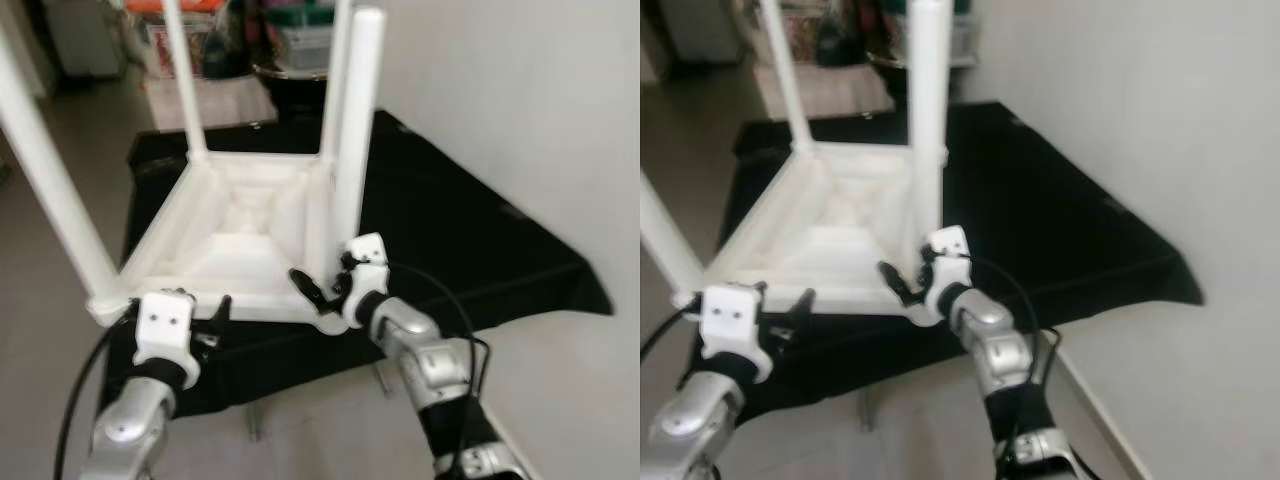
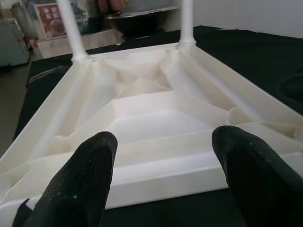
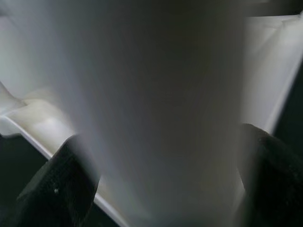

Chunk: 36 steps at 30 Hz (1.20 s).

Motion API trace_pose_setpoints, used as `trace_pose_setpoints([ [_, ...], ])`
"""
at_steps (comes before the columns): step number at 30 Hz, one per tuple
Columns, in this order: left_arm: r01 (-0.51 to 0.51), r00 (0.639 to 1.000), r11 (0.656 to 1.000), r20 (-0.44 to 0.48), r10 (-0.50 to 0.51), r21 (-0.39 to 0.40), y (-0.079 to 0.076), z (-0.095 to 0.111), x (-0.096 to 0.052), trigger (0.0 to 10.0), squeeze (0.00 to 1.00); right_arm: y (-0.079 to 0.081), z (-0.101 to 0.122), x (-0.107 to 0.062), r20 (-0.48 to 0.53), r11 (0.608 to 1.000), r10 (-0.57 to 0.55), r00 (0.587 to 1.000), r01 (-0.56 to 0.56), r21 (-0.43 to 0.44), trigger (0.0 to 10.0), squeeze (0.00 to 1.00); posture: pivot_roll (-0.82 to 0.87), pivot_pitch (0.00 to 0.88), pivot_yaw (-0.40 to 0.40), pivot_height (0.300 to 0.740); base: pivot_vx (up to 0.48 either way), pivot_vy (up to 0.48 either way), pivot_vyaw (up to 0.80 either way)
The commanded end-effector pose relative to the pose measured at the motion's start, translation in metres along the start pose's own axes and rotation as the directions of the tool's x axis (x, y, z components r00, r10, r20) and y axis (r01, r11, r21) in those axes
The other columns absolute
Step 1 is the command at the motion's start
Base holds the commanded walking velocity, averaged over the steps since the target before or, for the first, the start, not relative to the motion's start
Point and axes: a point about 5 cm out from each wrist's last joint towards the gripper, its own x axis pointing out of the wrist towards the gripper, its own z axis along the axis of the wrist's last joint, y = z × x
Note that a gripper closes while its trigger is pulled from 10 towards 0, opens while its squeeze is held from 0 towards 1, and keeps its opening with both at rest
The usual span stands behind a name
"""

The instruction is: Building children table

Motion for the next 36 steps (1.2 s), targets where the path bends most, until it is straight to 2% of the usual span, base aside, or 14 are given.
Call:
trace_pose_setpoints([
  [1, 0.007, 1.0, 1.0, -0.011, -0.007, -0.008, -0.001, -0.002, -0.002, 10.0, 0.0, -0.005, 0.002, -0.002, -0.007, 1.0, 0.0, 1.0, 0.0, 0.005, 10.0, 0.0, 0.02, 0.0, -0.005, 0.74, 0.0, 0.0, 0.0],
  [7, 0.006, 1.0, 1.0, -0.007, -0.006, -0.016, -0.004, 0.0, -0.003, 10.0, 0.0, -0.029, 0.005, -0.007, -0.028, 0.982, -0.132, 0.991, 0.127, -0.143, 10.0, 0.0, 0.02, 0.0, -0.009, 0.74, 0.0, 0.0, 0.0],
  [9, 0.006, 1.0, 1.0, -0.007, -0.006, -0.016, -0.004, 0.0, -0.003, 10.0, 0.0, -0.029, 0.005, -0.007, -0.028, 0.982, -0.132, 0.991, 0.127, -0.143, 10.0, 0.0, 0.02, 0.0, -0.009, 0.74, 0.0, 0.0, 0.0],
  [11, 0.004, 1.0, 1.0, -0.004, -0.004, -0.024, -0.005, 0.001, -0.004, 10.0, 0.0, -0.048, 0.011, -0.01, -0.019, 0.954, -0.25, 0.968, 0.243, -0.173, 10.0, 0.0, 0.03, 0.0, -0.012, 0.74, 0.0, 0.0, 0.0],
  [15, 0.004, 1.0, 1.0, -0.003, -0.005, -0.028, -0.006, 0.001, -0.004, 10.0, 0.0, -0.057, 0.018, -0.011, 0.0, 0.942, -0.289, 0.957, 0.284, -0.177, 10.0, 0.0, 0.03, 0.0, -0.012, 0.74, 0.0, 0.0, 0.0],
  [16, 0.007, 1.0, 0.999, -0.001, -0.007, -0.033, -0.006, 0.002, -0.005, 10.0, 0.0, -0.081, 0.04, -0.016, 0.059, 0.895, -0.394, 0.917, 0.397, -0.204, 10.0, 0.0, 0.03, 0.0, -0.013, 0.74, 0.0, 0.0, 0.0],
  [17, 0.007, 1.0, 0.999, -0.001, -0.007, -0.033, -0.006, 0.002, -0.005, 10.0, 0.0, -0.081, 0.04, -0.016, 0.059, 0.895, -0.394, 0.917, 0.397, -0.204, 10.0, 0.0, 0.03, 0.0, -0.013, 0.74, 0.0, 0.0, 0.0],
  [20, 0.009, 1.0, 0.999, -0.001, -0.009, -0.037, -0.007, 0.002, -0.006, 10.0, 0.0, -0.11, 0.07, -0.023, 0.117, 0.827, -0.501, 0.858, 0.514, -0.227, 10.0, 0.0, 0.04, 0.0, -0.016, 0.74, 0.0, 0.0, 0.0],
  [22, 0.009, 1.0, 0.999, -0.001, -0.009, -0.037, -0.007, 0.002, -0.006, 10.0, 0.0, -0.11, 0.07, -0.023, 0.117, 0.827, -0.501, 0.858, 0.514, -0.227, 10.0, 0.0, 0.04, 0.0, -0.016, 0.74, 0.0, 0.0, 0.0],
  [25, 0.008, 1.0, 0.999, -0.001, -0.008, -0.039, -0.008, 0.003, -0.008, 10.0, 0.0, -0.126, 0.091, -0.029, 0.154, 0.768, -0.572, 0.805, 0.592, -0.242, 10.0, 0.0, 0.05, 0.0, -0.017, 0.74, 0.0, 0.0, 0.0],
  [26, 0.008, 1.0, 0.999, -0.001, -0.008, -0.039, -0.008, 0.003, -0.008, 10.0, 0.0, -0.126, 0.091, -0.029, 0.154, 0.768, -0.572, 0.805, 0.592, -0.242, 10.0, 0.0, 0.05, 0.0, -0.017, 0.74, 0.0, 0.0, 0.0],
  [27, 0.007, 1.0, 0.999, -0.001, -0.007, -0.04, -0.008, 0.004, -0.009, 10.0, 0.0, -0.131, 0.101, -0.03, 0.177, 0.741, -0.602, 0.779, 0.627, -0.24, 10.0, 0.0, 0.05, 0.0, -0.016, 0.74, 0.0, 0.0, 0.0],
  [29, 0.006, 1.0, 0.999, -0.002, -0.006, -0.041, -0.008, 0.004, -0.01, 10.0, 0.0, -0.132, 0.109, -0.029, 0.193, 0.723, -0.619, 0.761, 0.649, -0.239, 10.0, 0.0, 0.05, 0.0, -0.017, 0.74, 0.0, 0.0, 0.0],
  [36, 0.004, 1.0, 0.999, -0.008, -0.004, -0.044, -0.009, 0.004, -0.01, 10.0, 0.0, -0.13, 0.114, -0.024, 0.208, 0.698, -0.642, 0.738, 0.675, -0.24, 10.0, 0.0, 0.06, 0.0, -0.019, 0.74, 0.0, 0.0, 0.0],
])
